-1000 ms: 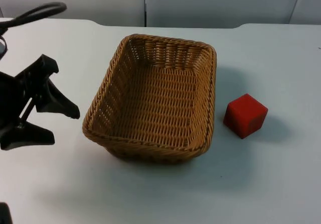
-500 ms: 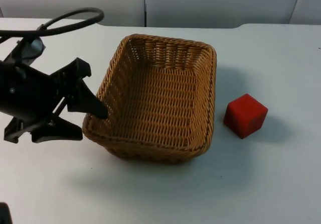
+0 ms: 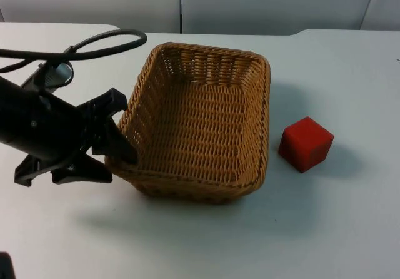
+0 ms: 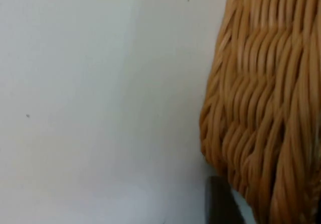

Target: Pick up the basket with the left hand and place the cube into the basket with the right hand.

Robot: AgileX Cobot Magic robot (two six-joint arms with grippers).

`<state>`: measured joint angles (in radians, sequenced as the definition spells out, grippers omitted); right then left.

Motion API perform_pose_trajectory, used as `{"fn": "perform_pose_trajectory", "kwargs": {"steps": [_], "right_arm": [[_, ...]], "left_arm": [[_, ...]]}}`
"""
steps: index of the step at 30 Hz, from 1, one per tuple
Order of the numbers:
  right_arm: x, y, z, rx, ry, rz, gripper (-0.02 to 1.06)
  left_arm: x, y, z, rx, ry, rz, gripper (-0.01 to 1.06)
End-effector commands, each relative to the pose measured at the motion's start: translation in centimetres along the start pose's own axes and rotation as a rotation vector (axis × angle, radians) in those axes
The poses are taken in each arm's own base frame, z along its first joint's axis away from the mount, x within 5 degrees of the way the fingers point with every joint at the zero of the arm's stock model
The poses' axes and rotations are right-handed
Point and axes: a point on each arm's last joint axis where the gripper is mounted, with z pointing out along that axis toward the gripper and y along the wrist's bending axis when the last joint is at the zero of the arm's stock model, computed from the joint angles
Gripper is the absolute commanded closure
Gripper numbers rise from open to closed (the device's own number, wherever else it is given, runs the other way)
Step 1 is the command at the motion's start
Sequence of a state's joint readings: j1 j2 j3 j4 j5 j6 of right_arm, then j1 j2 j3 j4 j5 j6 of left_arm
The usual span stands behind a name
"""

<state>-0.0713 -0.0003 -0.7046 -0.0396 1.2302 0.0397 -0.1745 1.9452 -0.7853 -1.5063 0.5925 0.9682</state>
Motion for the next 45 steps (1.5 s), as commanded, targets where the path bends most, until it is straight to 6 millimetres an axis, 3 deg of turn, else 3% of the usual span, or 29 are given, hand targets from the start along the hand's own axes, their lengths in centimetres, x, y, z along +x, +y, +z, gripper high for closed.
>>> {"fn": "perform_pose_trajectory", "kwargs": {"steps": [1, 3, 11, 16, 26, 34, 45], "right_arm": [[0.0, 0.0, 0.1, 0.013, -0.006, -0.001, 1.05], [0.0, 0.0, 0.1, 0.013, -0.006, -0.001, 1.05], [0.0, 0.0, 0.1, 0.013, -0.006, -0.001, 1.05], [0.0, 0.0, 0.1, 0.013, -0.006, -0.001, 1.05], [0.0, 0.0, 0.1, 0.013, -0.006, -0.001, 1.05], [0.0, 0.0, 0.1, 0.013, -0.006, -0.001, 1.05], [0.0, 0.0, 0.1, 0.013, -0.006, -0.001, 1.05]], "left_arm": [[-0.2, -0.1, 0.1, -0.019, -0.022, 0.0, 0.74], [-0.6, 0.2, 0.1, -0.045, -0.06, -0.026, 1.05], [-1.6, -0.1, -0.1, -0.02, -0.161, -0.173, 1.05], [-2.7, -0.9, -0.3, 0.014, -0.191, -0.171, 1.05], [-2.6, -1.9, -0.7, 0.078, -0.173, -0.165, 1.05], [-2.9, -4.4, -3.9, 0.123, -0.237, -0.128, 1.05], [-1.8, -4.6, -5.1, 0.059, -0.196, -0.083, 1.05]]}}
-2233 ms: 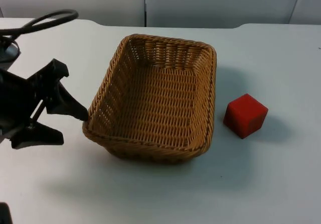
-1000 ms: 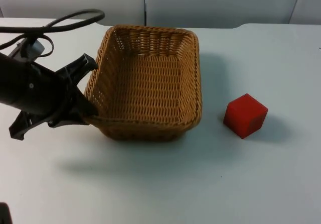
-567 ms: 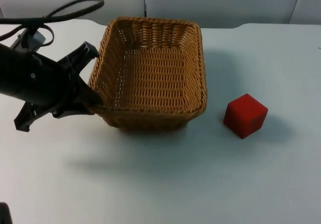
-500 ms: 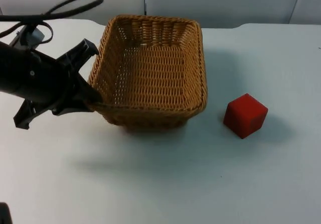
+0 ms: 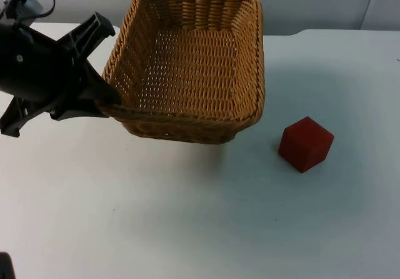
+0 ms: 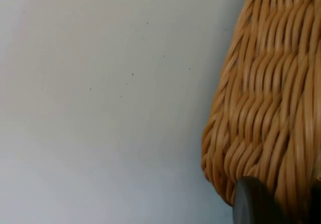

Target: Pick up the basket with the left hand and place the cube into the basket with the right hand.

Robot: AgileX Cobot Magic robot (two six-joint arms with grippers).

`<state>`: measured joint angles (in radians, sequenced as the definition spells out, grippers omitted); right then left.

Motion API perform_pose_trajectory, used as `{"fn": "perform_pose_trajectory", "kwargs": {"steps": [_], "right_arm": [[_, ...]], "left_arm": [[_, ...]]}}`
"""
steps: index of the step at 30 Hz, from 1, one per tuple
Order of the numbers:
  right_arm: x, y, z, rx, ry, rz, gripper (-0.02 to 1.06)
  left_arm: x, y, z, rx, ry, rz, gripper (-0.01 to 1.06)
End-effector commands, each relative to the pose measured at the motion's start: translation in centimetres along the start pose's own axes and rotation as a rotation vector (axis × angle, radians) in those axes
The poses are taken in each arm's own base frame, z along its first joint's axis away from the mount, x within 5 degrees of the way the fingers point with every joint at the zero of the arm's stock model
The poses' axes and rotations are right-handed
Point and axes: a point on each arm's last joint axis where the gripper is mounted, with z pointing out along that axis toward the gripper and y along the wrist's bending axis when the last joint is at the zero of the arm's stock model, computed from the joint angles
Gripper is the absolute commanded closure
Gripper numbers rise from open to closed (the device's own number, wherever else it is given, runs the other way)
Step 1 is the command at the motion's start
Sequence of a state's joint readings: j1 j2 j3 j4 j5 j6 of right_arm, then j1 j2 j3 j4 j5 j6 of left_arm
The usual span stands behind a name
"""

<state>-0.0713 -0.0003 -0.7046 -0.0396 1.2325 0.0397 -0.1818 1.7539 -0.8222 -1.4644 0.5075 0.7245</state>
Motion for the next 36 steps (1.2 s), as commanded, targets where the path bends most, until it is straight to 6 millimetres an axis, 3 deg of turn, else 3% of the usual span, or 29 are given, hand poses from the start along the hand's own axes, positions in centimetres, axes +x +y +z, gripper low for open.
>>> {"fn": "perform_pose_trajectory", "kwargs": {"steps": [1, 13, 36], "right_arm": [[-0.1, 0.0, 0.1, 0.013, -0.008, -0.001, 1.05], [-0.1, 0.0, 0.1, 0.013, -0.008, -0.001, 1.05], [-0.1, 0.0, 0.1, 0.013, -0.008, -0.001, 1.05]], "left_arm": [[0.1, -0.6, -0.6, 0.021, 0.0, -0.004, 1.05], [-1.0, 0.5, -1.5, 0.038, -0.009, -0.054, 1.05], [-1.1, 0.5, -1.5, 0.04, -0.012, -0.053, 1.05]]}}
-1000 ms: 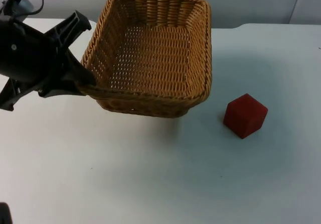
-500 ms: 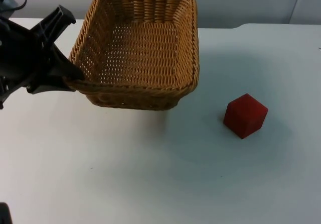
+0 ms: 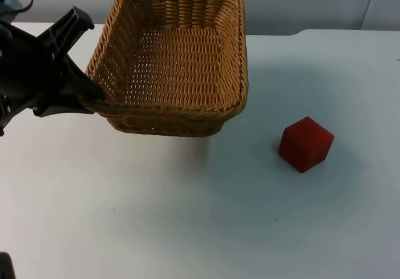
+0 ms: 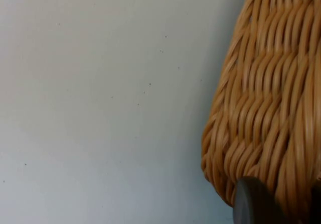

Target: Pick up the basket with the left hand and place the cube into the basket with the right hand.

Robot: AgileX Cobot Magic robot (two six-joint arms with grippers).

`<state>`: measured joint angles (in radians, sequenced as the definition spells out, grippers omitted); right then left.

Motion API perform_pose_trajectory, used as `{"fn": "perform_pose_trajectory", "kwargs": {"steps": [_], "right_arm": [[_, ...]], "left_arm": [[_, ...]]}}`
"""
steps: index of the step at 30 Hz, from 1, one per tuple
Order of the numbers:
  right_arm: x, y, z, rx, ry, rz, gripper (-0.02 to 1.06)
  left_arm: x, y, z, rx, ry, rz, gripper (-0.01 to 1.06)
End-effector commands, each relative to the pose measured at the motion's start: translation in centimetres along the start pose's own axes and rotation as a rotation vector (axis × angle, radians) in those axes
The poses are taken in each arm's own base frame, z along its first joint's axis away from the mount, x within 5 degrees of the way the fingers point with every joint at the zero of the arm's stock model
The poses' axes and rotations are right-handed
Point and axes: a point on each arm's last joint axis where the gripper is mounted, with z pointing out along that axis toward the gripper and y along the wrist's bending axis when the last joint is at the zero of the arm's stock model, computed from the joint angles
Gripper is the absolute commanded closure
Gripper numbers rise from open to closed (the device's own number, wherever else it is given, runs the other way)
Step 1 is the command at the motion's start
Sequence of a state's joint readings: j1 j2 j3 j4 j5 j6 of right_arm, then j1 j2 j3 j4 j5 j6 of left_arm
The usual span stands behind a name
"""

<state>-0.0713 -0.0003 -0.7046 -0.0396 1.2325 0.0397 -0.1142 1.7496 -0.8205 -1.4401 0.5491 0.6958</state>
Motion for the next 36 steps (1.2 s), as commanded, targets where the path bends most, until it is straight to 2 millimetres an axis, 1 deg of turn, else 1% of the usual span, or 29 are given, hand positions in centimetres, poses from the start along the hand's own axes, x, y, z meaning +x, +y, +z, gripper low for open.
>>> {"fn": "perform_pose_trajectory", "kwargs": {"steps": [1, 33, 34, 35, 36], "right_arm": [[-0.05, -0.03, 0.09, 0.013, -0.008, -0.001, 1.05], [-0.05, -0.03, 0.09, 0.013, -0.008, 0.005, 1.05], [-0.12, 0.04, 0.09, 0.005, -0.016, 0.017, 1.05], [-0.55, 0.22, 0.07, -0.015, -0.063, 0.016, 1.05], [-0.55, 0.22, 0.07, -0.015, -0.063, 0.016, 1.05]], "left_arm": [[-0.04, -0.63, -0.5, 0.034, -0.002, -0.001, 1.05], [-0.06, -0.62, -0.5, 0.032, -0.003, 0.001, 1.05], [-0.06, -0.62, -0.5, 0.032, -0.003, 0.001, 1.05], [-0.06, -0.62, -0.5, 0.032, -0.003, 0.001, 1.05], [-0.06, -0.62, -0.5, 0.032, -0.003, 0.001, 1.05]]}}
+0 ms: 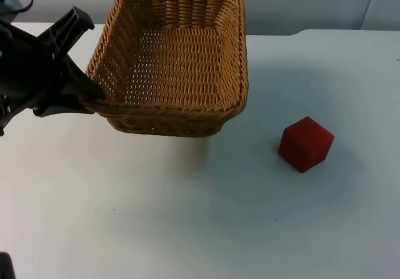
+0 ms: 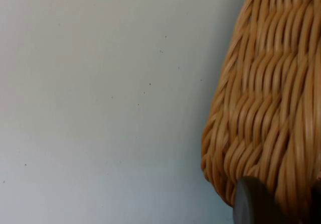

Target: Pick up the basket with the left hand and place the cube into the basket with the right hand.

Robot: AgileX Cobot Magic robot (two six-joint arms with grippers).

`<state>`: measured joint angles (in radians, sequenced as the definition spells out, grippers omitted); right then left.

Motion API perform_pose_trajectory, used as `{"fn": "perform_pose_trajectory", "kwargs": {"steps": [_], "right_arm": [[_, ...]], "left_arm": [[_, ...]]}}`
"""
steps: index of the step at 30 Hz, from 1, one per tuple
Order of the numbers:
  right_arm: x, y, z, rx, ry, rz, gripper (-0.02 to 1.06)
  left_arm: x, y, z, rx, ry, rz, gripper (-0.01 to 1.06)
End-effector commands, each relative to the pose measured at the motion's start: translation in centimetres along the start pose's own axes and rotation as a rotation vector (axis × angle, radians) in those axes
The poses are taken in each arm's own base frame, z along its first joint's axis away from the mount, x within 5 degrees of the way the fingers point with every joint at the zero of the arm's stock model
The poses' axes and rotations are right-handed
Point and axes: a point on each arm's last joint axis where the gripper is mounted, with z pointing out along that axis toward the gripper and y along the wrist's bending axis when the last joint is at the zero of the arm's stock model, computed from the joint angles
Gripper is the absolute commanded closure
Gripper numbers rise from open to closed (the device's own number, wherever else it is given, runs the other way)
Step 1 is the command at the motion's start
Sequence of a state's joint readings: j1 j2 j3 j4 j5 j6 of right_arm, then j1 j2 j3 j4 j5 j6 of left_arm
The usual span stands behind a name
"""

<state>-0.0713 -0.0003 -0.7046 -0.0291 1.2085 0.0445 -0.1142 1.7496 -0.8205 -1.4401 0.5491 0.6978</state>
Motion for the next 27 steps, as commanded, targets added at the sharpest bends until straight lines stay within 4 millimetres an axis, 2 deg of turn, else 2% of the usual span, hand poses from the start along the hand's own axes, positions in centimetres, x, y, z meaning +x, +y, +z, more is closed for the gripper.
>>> {"fn": "perform_pose_trajectory", "kwargs": {"steps": [1, 3, 5, 6, 9, 10, 11, 15, 16, 17, 20, 24, 27], "right_arm": [[-0.7, 0.4, 0.1, -0.032, -0.085, 0.002, 1.05], [-1.2, 0.9, 0.8, -0.079, -0.038, -0.015, 1.05], [-1.9, 1.5, 3.4, -0.135, 0.142, -0.038, 1.05], [-1.9, 1.5, 3.4, -0.135, 0.142, -0.038, 1.05], [-3.5, 2.5, 7.7, -0.237, 0.342, -0.04, 1.05], [-4.2, 3.0, 10.3, -0.287, 0.428, -0.03, 1.05], [-4.2, 3.0, 10.3, -0.287, 0.428, -0.03, 1.05], [-3.8, 4.3, 16.0, -0.404, 0.716, 0.068, 1.04], [-3.8, 4.3, 16.0, -0.404, 0.716, 0.068, 1.04], [-3.5, 4.7, 17.4, -0.45, 0.789, 0.085, 1.04], [-2.7, 6.0, 19.6, -0.586, 0.928, 0.115, 1.04], [-1.8, 7.4, 20.6, -0.656, 1.004, 0.051, 1.04], [-1.5, 8.0, 20.6, -0.662, 1.011, -0.019, 1.04]], "left_arm": [[-0.1, -0.6, -0.5, 0.032, -0.003, -0.001, 1.05], [-0.1, -0.6, -0.5, 0.032, -0.003, -0.001, 1.05], [-0.1, -0.6, -0.5, 0.032, -0.003, -0.001, 1.05], [-0.1, -0.6, -0.5, 0.032, -0.003, -0.001, 1.05], [-0.1, -0.6, -0.5, 0.032, -0.003, -0.001, 1.05], [-0.1, -0.6, -0.5, 0.032, -0.003, -0.001, 1.05], [-0.1, -0.6, -0.5, 0.032, -0.003, -0.001, 1.05], [-0.1, -0.6, -0.5, 0.032, -0.003, -0.001, 1.05], [-0.1, -0.6, -0.5, 0.032, -0.003, -0.001, 1.05], [-0.1, -0.6, -0.5, 0.032, -0.003, -0.001, 1.05], [-0.1, -0.6, -0.5, 0.032, -0.003, -0.001, 1.05], [-0.1, -0.6, -0.5, 0.032, -0.003, -0.001, 1.05], [-0.1, -0.6, -0.5, 0.032, -0.003, -0.001, 1.05]]}}
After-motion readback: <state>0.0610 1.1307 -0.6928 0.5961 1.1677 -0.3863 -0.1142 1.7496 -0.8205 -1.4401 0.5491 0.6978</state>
